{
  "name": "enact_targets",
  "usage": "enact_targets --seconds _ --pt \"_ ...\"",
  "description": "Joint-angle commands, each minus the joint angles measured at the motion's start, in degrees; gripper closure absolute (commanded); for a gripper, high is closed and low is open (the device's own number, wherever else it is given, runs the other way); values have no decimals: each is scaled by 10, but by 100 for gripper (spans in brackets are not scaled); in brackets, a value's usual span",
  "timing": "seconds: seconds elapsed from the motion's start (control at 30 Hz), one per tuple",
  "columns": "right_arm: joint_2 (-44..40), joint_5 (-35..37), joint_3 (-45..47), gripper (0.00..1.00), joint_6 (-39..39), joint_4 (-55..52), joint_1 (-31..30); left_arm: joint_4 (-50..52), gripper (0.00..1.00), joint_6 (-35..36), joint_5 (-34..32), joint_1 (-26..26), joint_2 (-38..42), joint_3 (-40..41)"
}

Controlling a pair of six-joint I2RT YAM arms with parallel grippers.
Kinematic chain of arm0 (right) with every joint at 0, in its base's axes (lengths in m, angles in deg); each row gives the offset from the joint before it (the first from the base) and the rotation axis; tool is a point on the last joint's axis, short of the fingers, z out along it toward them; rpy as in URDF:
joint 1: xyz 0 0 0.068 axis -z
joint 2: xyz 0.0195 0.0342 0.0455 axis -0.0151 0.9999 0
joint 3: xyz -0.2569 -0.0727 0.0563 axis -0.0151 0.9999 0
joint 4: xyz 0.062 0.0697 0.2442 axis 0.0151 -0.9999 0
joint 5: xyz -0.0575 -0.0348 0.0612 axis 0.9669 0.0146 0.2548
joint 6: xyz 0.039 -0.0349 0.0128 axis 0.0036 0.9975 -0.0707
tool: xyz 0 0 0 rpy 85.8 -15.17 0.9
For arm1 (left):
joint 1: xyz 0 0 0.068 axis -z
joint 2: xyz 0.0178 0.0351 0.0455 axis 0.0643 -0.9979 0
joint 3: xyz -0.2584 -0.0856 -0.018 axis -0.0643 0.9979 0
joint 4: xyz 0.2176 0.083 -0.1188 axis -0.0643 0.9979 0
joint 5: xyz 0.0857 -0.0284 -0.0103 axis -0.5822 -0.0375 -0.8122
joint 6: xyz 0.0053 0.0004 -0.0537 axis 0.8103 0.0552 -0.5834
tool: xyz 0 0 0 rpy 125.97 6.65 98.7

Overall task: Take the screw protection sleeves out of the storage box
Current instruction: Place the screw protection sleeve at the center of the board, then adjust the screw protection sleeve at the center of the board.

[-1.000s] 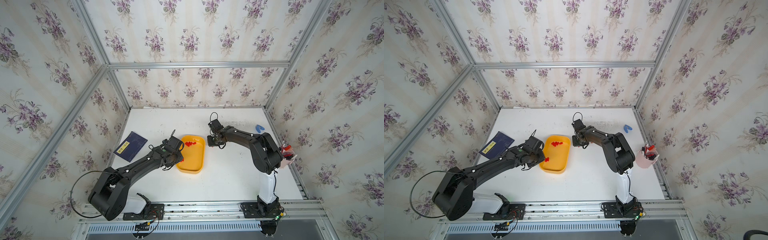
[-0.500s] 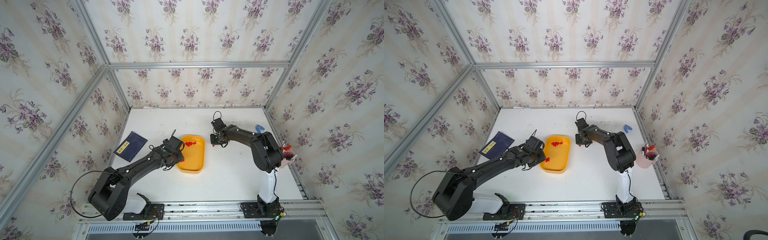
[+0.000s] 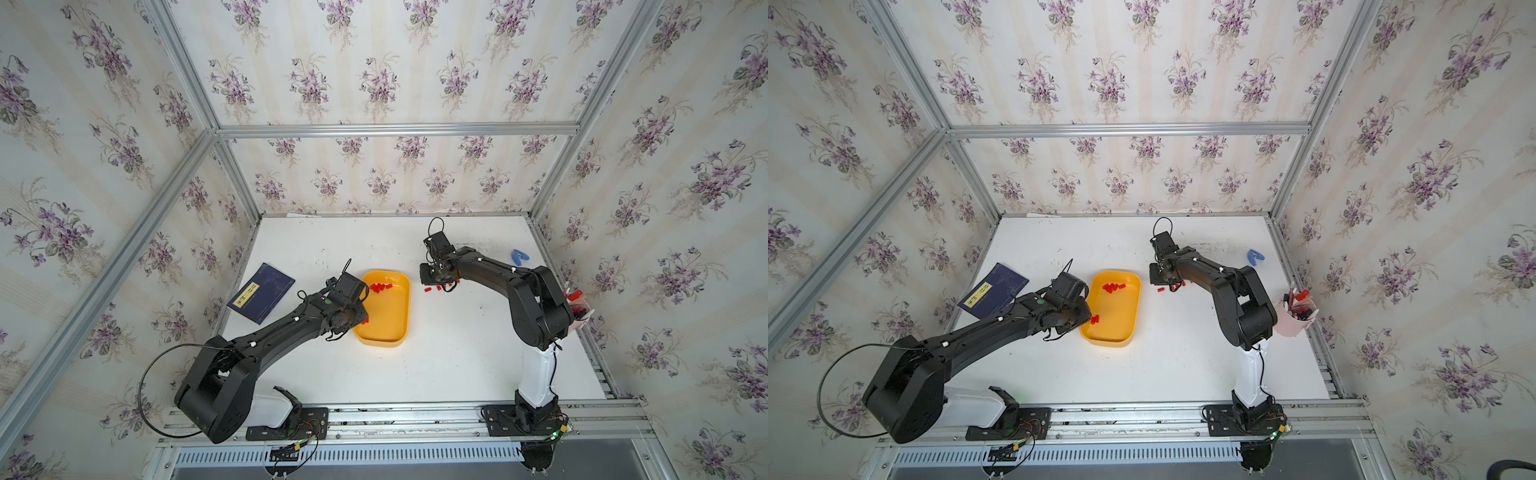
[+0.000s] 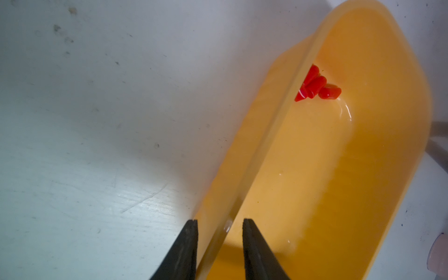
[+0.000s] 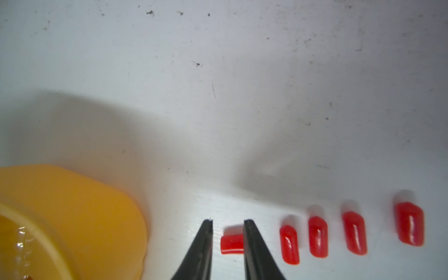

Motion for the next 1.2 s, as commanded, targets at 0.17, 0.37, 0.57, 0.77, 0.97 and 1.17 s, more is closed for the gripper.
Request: enact_targets --seconds 0.17,0.37,0.57,0.77,0.97,1.17 --pt "-24 -29 -1 72 -48 -24 -1 -8 63 -1 -2 1 -2 1" --pt "-50 -57 11 70 -127 -38 -3 -13 63 1 0 0 -2 3" --pt "-58 -72 56 70 -177 -18 -3 -18 63 6 2 0 -3 5" --pt "-48 -81 78 68 -211 17 -3 -20 63 7 -2 0 4 13" --pt "-32 -66 71 67 -224 21 -3 -21 63 7 -2 0 6 14" --pt "-29 -50 77 66 -228 18 -3 -20 63 9 -3 0 8 15"
